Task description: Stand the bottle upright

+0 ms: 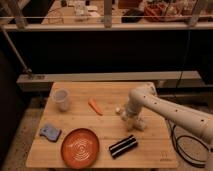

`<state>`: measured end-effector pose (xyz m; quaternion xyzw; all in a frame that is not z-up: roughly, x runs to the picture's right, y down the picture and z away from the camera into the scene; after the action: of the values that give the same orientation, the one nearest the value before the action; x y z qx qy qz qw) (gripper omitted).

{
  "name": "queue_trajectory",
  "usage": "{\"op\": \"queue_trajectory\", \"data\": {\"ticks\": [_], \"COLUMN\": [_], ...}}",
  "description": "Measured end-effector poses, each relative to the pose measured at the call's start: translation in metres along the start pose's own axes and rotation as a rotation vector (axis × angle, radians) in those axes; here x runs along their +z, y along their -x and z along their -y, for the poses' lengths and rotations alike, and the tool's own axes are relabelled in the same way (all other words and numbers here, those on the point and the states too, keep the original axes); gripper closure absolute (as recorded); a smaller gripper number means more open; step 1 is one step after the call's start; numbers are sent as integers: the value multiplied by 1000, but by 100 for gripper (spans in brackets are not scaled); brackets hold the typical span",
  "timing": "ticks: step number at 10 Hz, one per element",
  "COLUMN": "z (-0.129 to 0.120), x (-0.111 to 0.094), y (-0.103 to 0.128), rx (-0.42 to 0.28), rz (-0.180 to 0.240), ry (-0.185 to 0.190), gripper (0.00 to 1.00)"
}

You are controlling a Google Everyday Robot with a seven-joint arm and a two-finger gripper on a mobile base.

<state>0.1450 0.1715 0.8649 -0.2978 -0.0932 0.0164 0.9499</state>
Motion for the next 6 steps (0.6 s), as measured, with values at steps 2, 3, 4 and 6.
{"op": "queue_trajectory", "data": {"ticks": [2, 3, 4, 6], "z": [2, 2, 2, 3], "x": [1, 2, 3, 4], "y": [1, 2, 2, 2], "rx": [-1, -2, -3, -3], "rz": [3, 3, 4, 5], "ry": [1, 3, 3, 3], "gripper": [21, 21, 21, 21]}}
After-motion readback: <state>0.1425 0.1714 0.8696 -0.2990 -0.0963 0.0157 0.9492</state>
